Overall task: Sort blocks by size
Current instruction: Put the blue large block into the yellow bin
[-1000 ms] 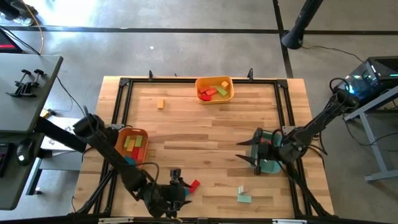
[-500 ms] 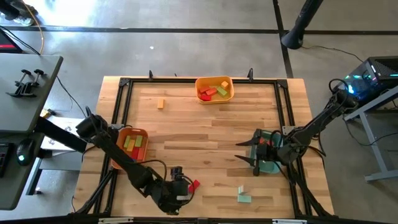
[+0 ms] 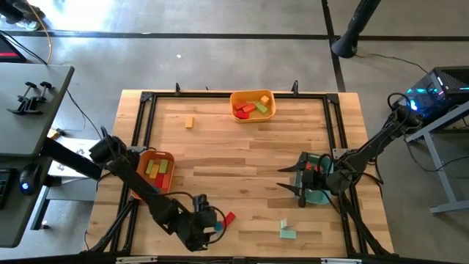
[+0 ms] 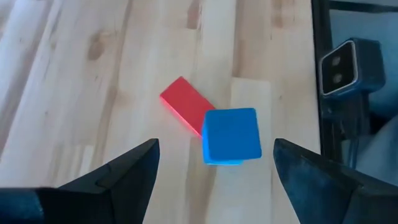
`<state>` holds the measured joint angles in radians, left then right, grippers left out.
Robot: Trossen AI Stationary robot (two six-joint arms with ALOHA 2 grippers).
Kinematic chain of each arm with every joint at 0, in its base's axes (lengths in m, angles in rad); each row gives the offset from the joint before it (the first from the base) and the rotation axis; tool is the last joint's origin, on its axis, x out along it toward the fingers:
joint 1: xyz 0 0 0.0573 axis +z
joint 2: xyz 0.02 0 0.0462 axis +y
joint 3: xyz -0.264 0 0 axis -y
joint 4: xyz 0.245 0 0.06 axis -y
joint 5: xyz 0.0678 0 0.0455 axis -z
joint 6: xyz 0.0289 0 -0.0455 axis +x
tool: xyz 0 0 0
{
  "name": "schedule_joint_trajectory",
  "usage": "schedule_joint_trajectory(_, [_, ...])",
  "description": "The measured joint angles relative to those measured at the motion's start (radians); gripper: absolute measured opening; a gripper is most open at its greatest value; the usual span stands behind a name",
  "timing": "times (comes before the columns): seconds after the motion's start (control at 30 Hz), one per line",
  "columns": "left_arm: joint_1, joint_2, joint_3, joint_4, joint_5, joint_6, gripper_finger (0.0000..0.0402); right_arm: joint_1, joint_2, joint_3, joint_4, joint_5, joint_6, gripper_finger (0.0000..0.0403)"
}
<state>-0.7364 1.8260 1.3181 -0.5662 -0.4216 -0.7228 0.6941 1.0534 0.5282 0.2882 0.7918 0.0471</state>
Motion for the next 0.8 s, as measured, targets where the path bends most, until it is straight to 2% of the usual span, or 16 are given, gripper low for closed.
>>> schedule_joint_trajectory(0.5, [-0.002, 0.006, -0.133, 0.228, -0.009, 0.017, 0.0299, 0.000, 0.000, 0.000, 0.000, -0.003, 0.005, 0.0202])
schedule_joint_trajectory(0.8, [0.003, 0.006, -0.186, 0.320, 0.017, 0.019, 0.0252, 0.000, 0.000, 0.000, 0.000, -0.002, 0.005, 0.0202])
